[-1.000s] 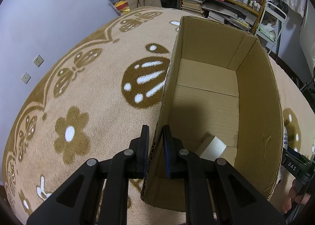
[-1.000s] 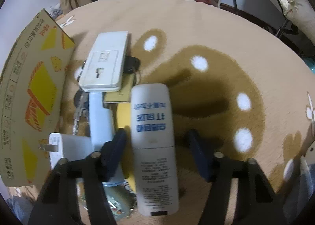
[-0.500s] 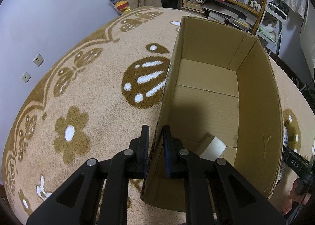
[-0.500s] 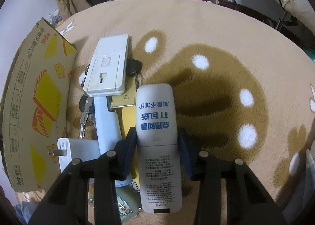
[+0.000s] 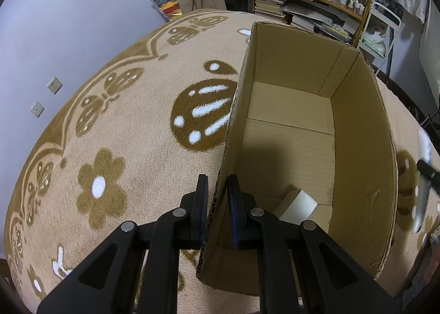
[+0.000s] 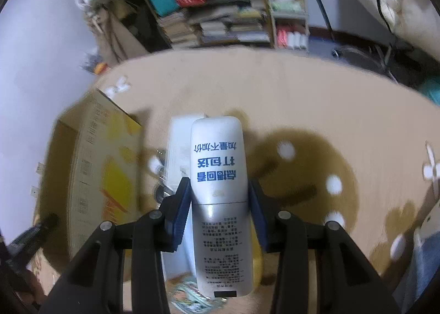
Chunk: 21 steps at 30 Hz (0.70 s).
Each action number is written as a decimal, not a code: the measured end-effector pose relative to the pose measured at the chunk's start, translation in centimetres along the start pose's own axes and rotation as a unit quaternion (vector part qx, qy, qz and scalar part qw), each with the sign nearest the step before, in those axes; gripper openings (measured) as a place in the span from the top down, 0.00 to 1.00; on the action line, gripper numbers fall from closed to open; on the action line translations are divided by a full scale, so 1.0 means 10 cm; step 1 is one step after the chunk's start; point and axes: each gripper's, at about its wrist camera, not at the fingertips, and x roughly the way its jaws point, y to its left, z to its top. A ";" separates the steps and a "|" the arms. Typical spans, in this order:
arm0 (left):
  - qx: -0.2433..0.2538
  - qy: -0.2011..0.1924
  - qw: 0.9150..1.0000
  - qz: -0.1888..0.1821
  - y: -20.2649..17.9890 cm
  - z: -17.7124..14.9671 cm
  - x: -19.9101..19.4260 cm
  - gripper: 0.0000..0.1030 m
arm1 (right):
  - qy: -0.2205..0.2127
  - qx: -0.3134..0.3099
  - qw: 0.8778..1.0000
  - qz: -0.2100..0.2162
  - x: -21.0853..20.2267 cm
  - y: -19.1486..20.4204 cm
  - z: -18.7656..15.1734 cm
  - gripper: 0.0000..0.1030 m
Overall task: Organize rigid objects
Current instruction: 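Lift the white tube bottle into the box and release it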
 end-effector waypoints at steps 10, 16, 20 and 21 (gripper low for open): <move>0.002 0.000 1.000 0.003 0.00 0.01 0.01 0.87 | -0.059 -0.057 0.994 0.067 -0.39 0.66 0.17 0.57; 0.000 0.000 1.000 0.002 0.00 0.00 0.02 0.87 | -0.063 -0.087 0.989 0.101 -0.38 1.06 0.17 0.57; -0.001 0.000 1.000 0.002 0.01 0.00 0.02 0.87 | -0.057 -0.097 0.986 0.120 -0.32 1.26 0.14 0.57; -0.001 0.000 1.000 0.002 0.01 0.00 0.03 0.87 | -0.055 -0.100 0.986 0.121 -0.30 1.28 0.11 0.57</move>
